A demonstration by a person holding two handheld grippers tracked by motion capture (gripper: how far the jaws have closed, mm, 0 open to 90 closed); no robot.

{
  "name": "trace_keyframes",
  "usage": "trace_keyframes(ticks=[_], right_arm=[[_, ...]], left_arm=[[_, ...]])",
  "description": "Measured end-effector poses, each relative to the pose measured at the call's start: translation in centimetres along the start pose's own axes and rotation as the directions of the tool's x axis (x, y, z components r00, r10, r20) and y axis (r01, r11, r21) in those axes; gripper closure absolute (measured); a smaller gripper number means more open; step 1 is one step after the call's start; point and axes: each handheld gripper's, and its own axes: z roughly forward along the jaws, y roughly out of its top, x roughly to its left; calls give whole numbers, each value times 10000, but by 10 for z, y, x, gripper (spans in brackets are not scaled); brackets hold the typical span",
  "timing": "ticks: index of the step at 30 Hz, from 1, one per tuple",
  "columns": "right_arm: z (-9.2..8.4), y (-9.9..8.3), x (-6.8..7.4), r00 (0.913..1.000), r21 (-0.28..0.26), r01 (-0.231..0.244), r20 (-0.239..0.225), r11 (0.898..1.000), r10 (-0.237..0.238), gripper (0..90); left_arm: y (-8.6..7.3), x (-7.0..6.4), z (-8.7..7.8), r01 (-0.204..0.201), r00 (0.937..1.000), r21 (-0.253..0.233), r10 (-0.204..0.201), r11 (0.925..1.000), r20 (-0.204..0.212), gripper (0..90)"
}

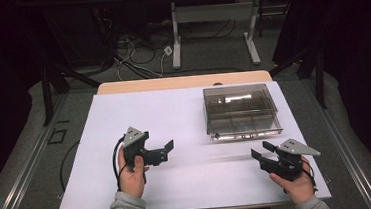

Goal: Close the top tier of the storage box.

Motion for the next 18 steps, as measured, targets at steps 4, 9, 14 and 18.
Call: trace_keyframes(ticks=[4,9,14,18], right_arm=[[-1,4,3,9994,249,-284,181,9993,279,503],[0,8,6,9971,526,-382,680,9979,346,574],[6,14,5,9944,643,-670,862,9957,613,659],[12,16,6,9920,659,-705,1091,9953,631,738]], left_arm=[[-1,0,1,1,10000,108,-2,9999,37,5],[-1,0,2,-2,10000,92,1,10000,49,5],[0,0,2,9,10000,81,-10,10000,47,5],[-1,0,2,27,10000,107,-28,9999,64,5]])
